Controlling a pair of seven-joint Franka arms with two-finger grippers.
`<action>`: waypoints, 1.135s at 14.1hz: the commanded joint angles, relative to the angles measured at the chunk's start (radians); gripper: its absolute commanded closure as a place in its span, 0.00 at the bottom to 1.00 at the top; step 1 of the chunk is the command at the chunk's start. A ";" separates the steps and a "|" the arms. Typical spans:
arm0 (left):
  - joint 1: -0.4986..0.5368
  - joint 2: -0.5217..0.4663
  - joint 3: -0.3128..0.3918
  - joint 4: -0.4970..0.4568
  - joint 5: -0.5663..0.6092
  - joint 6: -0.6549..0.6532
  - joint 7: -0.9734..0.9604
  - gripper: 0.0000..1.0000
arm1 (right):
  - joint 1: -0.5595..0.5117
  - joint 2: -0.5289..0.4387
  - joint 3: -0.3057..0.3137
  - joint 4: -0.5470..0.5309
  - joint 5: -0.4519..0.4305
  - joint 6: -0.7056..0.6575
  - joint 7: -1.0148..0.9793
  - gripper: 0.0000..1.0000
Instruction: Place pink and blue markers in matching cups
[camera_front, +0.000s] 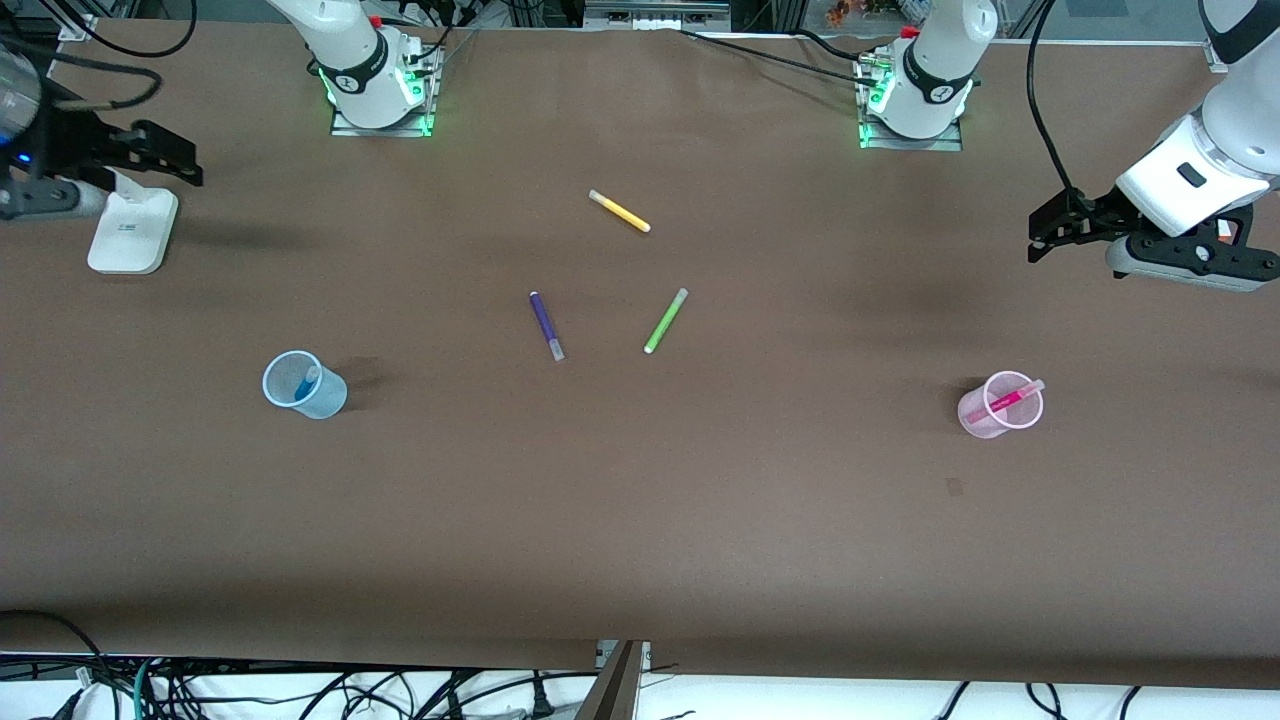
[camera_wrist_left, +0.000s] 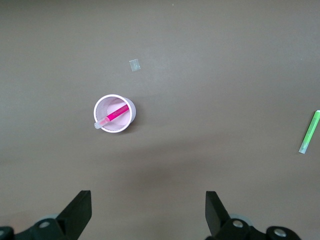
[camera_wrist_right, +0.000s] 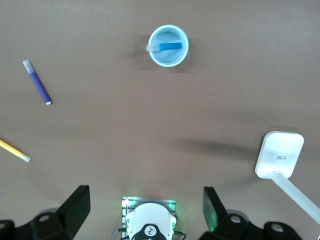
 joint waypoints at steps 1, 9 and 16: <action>0.009 -0.010 -0.005 -0.004 -0.023 -0.010 0.020 0.00 | -0.004 -0.035 -0.017 -0.041 -0.007 0.017 0.019 0.00; 0.009 -0.008 -0.005 -0.004 -0.023 -0.011 0.020 0.00 | 0.021 -0.021 0.027 -0.039 0.001 0.011 0.080 0.00; 0.009 -0.010 -0.006 -0.004 -0.023 -0.019 0.020 0.00 | 0.013 0.022 0.021 0.024 -0.001 0.005 0.071 0.00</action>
